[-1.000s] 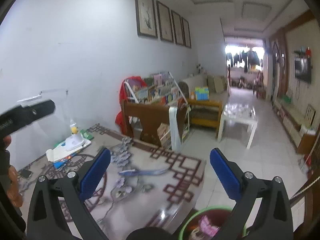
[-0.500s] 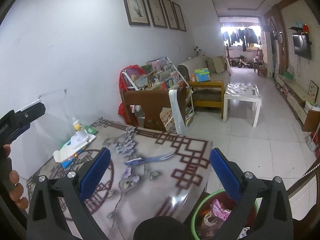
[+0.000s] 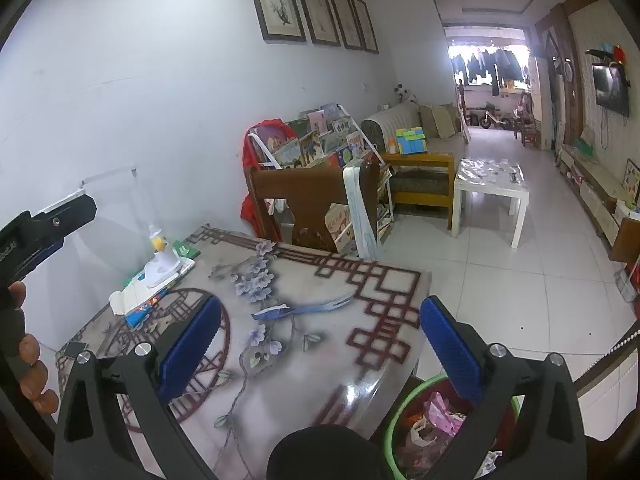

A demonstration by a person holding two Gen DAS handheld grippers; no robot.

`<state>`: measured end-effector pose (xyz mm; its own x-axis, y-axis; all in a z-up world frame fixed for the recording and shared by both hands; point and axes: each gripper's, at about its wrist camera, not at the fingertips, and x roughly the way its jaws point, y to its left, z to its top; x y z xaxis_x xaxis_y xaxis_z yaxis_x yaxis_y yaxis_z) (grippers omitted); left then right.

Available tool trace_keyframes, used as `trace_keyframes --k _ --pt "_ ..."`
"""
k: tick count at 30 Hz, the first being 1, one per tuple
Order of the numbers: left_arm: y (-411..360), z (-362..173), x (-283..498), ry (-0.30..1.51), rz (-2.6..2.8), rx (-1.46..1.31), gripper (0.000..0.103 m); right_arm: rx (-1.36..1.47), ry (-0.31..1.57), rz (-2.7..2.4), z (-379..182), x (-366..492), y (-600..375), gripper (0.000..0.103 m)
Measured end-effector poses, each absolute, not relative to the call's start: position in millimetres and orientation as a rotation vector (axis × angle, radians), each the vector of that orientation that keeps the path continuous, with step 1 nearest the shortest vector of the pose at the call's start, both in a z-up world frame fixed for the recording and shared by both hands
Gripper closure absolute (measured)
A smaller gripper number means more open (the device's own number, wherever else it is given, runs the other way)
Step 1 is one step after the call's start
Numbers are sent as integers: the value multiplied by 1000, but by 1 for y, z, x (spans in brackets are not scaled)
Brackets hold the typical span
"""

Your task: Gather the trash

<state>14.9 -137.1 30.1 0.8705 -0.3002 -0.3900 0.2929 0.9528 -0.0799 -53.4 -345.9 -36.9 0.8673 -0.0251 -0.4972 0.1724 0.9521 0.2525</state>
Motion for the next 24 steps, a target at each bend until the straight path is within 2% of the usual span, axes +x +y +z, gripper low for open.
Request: trace_keyframes --k 24 --pt "-140 22 12 439 -309 -15 5 285 560 -88 -50 -46 -346 7"
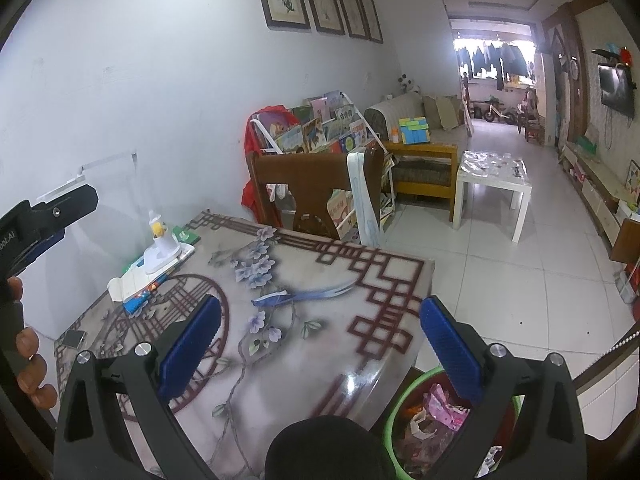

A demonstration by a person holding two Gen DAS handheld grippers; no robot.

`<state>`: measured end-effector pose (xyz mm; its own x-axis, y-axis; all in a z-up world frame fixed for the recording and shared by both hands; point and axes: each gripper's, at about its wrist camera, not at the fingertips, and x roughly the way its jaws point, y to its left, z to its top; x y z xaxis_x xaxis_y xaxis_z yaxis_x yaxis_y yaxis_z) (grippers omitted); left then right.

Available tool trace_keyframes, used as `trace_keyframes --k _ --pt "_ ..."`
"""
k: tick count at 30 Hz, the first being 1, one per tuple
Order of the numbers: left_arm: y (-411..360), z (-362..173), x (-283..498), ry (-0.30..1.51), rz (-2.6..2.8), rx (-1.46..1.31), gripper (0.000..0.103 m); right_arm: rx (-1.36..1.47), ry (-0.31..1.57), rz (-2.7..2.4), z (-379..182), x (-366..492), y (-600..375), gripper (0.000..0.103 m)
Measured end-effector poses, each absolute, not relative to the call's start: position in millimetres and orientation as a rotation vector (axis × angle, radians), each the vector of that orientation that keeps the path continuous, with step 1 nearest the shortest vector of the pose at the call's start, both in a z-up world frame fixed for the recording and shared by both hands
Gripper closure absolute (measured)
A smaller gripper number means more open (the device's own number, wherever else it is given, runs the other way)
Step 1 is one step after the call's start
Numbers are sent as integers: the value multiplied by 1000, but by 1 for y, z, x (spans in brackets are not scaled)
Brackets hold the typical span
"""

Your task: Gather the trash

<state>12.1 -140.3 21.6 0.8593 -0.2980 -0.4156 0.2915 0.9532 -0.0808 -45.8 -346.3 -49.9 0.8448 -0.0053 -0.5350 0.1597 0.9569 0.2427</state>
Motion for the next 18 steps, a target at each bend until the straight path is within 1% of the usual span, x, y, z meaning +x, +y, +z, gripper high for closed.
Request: trace_keyframes --k 9,14,18 --pt "-135 14 13 431 -293 -40 5 278 589 -78 -55 -34 -344 7" --pt "-127 2 24 480 -273 -58 5 284 619 -48 -57 -17 -341 7" --pt "-107 -26 32 558 -221 -74 5 242 648 -11 -53 20 -331 7"
